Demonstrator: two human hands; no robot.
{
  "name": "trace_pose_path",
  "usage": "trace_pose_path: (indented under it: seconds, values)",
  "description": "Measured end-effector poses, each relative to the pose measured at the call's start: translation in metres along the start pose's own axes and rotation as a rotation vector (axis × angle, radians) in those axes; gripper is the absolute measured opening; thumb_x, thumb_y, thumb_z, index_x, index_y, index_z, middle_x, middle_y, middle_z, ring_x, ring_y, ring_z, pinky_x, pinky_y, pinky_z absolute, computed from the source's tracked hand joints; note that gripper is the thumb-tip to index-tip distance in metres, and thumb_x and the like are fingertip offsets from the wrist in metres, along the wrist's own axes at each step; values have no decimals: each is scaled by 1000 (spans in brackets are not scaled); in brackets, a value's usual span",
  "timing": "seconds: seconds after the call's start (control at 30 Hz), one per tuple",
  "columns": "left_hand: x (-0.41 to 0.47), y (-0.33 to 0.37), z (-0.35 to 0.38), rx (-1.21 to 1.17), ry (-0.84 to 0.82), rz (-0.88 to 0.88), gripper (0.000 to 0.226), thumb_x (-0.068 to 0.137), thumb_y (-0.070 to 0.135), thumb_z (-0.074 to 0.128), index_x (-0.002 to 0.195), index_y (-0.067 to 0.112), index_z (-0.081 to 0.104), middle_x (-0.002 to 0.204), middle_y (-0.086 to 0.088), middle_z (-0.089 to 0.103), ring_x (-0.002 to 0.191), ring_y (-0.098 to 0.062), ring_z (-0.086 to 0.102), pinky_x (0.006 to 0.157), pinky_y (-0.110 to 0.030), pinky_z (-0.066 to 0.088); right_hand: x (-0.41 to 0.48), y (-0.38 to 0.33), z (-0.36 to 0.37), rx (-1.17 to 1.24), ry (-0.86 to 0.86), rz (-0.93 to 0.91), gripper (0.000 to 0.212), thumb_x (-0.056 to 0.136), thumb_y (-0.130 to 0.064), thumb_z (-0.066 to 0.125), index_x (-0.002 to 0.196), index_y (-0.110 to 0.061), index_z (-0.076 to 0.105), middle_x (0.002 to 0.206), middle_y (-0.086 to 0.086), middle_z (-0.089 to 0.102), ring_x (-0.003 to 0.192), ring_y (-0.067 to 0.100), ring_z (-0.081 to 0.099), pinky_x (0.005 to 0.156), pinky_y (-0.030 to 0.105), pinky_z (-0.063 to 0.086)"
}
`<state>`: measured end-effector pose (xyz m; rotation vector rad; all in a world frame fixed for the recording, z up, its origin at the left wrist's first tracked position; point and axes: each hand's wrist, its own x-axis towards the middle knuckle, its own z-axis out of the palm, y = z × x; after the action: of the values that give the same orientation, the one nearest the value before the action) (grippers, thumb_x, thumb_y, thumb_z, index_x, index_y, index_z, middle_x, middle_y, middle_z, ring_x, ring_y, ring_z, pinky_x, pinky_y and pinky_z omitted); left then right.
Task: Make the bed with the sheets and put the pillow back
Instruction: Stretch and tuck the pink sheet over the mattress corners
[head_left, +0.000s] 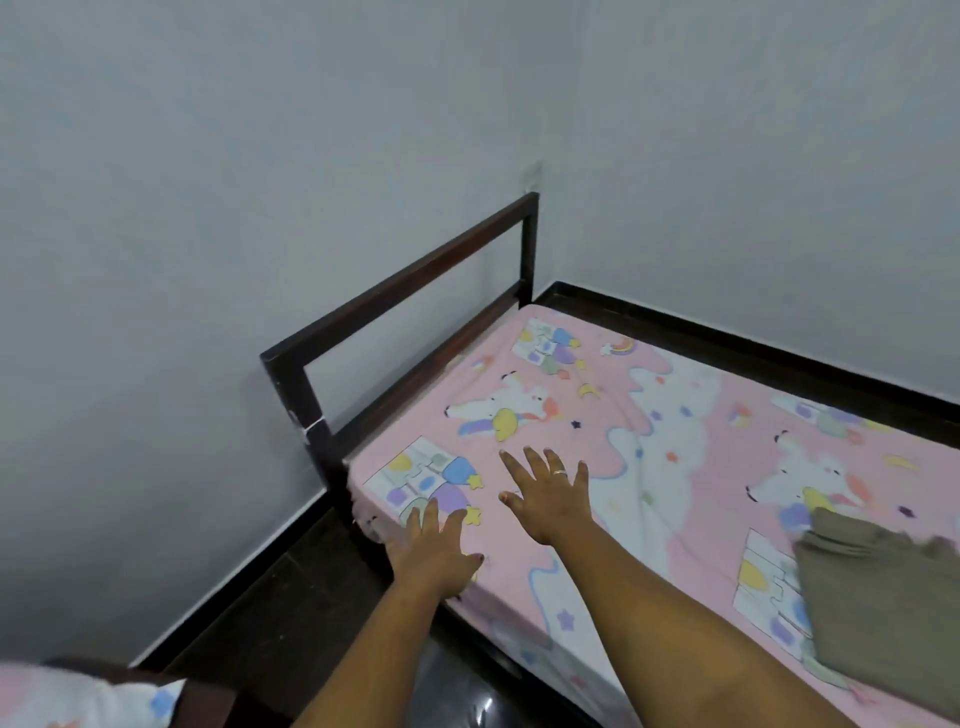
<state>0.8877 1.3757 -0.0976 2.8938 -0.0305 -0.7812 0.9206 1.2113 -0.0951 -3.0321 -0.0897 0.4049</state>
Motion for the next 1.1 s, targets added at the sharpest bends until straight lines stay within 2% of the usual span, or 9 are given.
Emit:
trace_pose_path:
  seconds: [0.17, 0.4, 0.67, 0.77, 0.9, 1.1]
  values:
    - [25, 25, -6, 60, -37, 65, 68, 95, 56, 37, 150, 34, 4, 159, -4, -14, 146, -28, -12, 115, -56, 9, 10, 28, 4, 48, -18, 59, 58, 99, -54, 20, 150, -40, -5, 160, -5, -1, 147, 21, -2, 112, 58, 1]
    - [83, 49, -13, 47, -92, 149, 65, 95, 54, 38, 149, 36, 8, 159, -2, -15, 145, -27, -15, 113, -57, 0, 45, 51, 8, 31, -65, 130, 59, 99, -55, 21, 149, -41, -6, 161, -4, -1, 148, 22, -2, 112, 59, -2]
    - [178, 71, -65, 104, -2, 277, 66, 95, 54, 37, 150, 33, 8, 159, -2, -9, 146, -27, -11, 113, -57, 2, 118, 72, -11, 148, -58, 285, 59, 99, -54, 22, 150, -41, -5, 161, -4, 0, 147, 21, -1, 113, 57, -1]
    - [201, 90, -72, 83, -22, 310, 64, 96, 50, 39, 150, 32, 10, 160, -3, -6, 146, -26, -8, 114, -54, 5, 123, 80, -8, 189, -32, 328, 58, 99, -54, 22, 150, -41, -3, 160, -5, 3, 147, 20, 0, 113, 56, 0]
    - [213, 140, -54, 96, -123, 435, 63, 95, 47, 42, 149, 34, 13, 159, -1, -5, 146, -24, -8, 114, -52, 6, 94, 116, 5, 256, -46, 489, 58, 99, -54, 23, 150, -41, -2, 160, -5, 4, 147, 20, 1, 113, 55, 0]
    - [186, 237, -13, 188, -246, 693, 63, 94, 47, 44, 148, 32, 16, 159, -3, -3, 146, -27, -6, 114, -53, 7, 16, 195, 27, 339, -62, 830, 59, 99, -54, 24, 150, -40, -2, 160, -4, 7, 147, 20, 4, 113, 55, 4]
